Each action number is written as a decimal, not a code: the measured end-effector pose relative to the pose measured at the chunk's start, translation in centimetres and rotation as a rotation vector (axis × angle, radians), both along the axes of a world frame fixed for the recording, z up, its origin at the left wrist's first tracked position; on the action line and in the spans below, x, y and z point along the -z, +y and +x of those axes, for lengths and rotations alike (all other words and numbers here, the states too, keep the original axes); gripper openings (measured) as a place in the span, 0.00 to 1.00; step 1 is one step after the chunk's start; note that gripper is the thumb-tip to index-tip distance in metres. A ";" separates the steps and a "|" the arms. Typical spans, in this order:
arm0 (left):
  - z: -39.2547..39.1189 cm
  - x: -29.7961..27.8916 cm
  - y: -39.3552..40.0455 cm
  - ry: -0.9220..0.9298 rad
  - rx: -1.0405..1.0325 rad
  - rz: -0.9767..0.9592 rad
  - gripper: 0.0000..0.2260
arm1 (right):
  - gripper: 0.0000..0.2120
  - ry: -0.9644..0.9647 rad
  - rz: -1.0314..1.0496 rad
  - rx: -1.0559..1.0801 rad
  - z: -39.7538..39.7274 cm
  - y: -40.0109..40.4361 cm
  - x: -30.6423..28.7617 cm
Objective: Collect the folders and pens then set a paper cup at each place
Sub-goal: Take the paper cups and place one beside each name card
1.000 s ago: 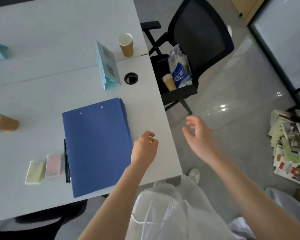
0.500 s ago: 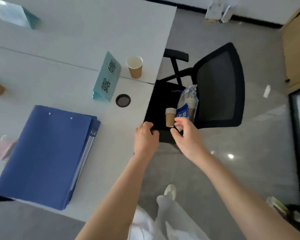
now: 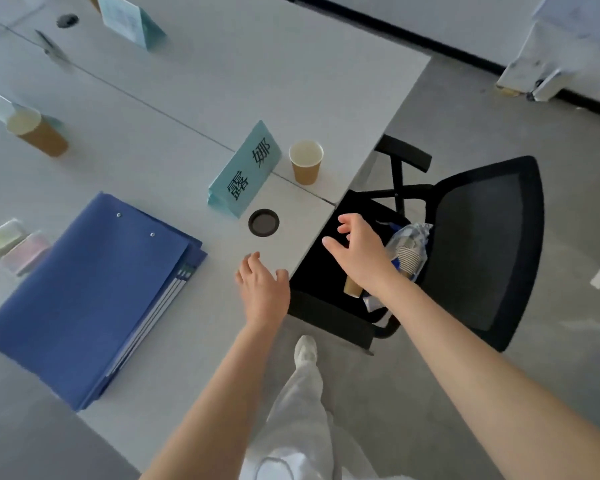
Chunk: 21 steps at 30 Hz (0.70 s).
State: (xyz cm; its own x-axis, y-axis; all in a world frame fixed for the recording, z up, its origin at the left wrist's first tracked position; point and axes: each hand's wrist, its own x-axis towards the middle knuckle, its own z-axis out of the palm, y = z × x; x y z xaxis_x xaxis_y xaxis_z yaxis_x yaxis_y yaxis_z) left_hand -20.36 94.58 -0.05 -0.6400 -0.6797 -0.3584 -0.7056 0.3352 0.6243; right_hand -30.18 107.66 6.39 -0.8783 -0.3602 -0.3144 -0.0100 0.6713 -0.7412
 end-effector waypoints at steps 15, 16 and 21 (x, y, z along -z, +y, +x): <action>-9.7 6.7 -4.4 -0.294 -0.281 -0.062 0.41 | 0.51 0.041 0.140 -0.029 -15.3 -9.4 4.7; -10.2 7.3 -4.4 -0.317 -0.295 -0.079 0.41 | 0.52 0.043 0.148 -0.035 -16.2 -10.2 5.3; -11.8 8.7 -3.7 -0.363 -0.355 -0.128 0.43 | 0.54 0.043 0.160 -0.069 -18.5 -12.1 6.7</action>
